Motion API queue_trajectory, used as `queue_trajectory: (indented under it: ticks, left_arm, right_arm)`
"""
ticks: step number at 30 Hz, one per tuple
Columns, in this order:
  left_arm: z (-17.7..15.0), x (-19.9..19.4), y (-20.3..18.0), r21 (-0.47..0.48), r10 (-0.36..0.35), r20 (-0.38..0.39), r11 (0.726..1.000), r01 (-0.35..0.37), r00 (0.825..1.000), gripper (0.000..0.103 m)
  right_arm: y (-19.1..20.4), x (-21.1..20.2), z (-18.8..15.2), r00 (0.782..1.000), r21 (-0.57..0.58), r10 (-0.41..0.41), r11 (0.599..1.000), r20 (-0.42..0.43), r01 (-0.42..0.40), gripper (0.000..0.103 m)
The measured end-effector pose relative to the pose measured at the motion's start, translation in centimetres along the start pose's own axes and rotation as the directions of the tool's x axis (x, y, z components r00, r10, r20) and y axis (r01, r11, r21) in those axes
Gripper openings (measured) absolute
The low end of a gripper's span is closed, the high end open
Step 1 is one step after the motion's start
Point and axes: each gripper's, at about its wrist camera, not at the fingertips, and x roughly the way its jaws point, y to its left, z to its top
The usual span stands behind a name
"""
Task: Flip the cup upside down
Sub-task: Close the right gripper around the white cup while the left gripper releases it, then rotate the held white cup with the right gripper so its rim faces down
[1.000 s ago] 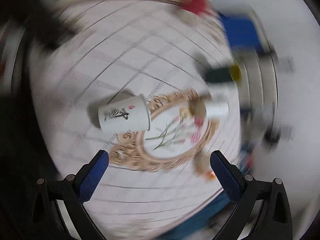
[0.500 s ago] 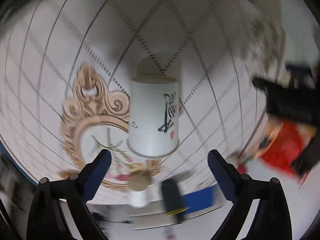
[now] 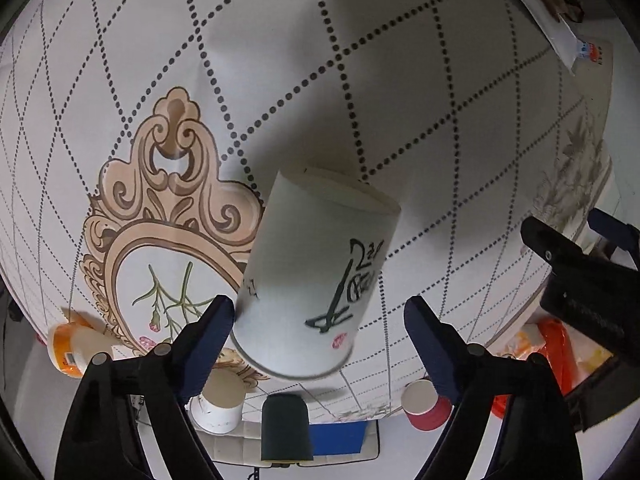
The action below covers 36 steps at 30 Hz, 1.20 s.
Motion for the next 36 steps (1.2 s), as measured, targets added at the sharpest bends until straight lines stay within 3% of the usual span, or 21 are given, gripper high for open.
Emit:
queue_trajectory:
  ticks: [7, 18, 25, 29, 32, 36]
  left_arm:
    - [0.5, -0.2, -0.7, 0.016, 0.010, -0.002, 1.000, -0.010, 1.000, 0.096]
    - [0.6, 0.0, 0.1, 0.014, 0.009, -0.001, 1.000, -0.009, 1.000, 0.096]
    - [0.2, -0.3, 0.5, 0.021, 0.013, 0.008, 1.000, -0.013, 1.000, 0.095]
    - [0.1, -0.5, 0.5, 0.030, 0.022, 0.013, 0.999, -0.022, 1.000, 0.095]
    - [0.1, -0.7, 0.7, 0.035, 0.028, 0.015, 0.999, -0.028, 1.000, 0.095]
    - [0.5, -1.2, 0.9, 0.039, 0.032, 0.023, 0.999, -0.033, 0.999, 0.095]
  right_arm:
    - [-0.5, 0.8, 0.9, 1.000, 0.041, 0.014, 0.999, 0.000, -0.014, 0.070]
    - [-1.6, 1.1, 0.7, 1.000, 0.113, 0.024, 0.993, 0.019, -0.026, 0.067]
    - [-3.4, 0.9, 0.2, 0.998, 0.262, 0.051, 0.963, 0.023, -0.055, 0.066]
    - [-5.5, 1.2, -0.7, 0.994, 0.433, 0.106, 0.895, 0.035, -0.111, 0.066]
    - [-7.2, 1.7, -2.0, 0.982, 0.597, 0.177, 0.781, 0.069, -0.182, 0.066]
    - [-8.6, 2.5, -4.2, 0.957, 0.771, 0.261, 0.580, 0.129, -0.262, 0.066]
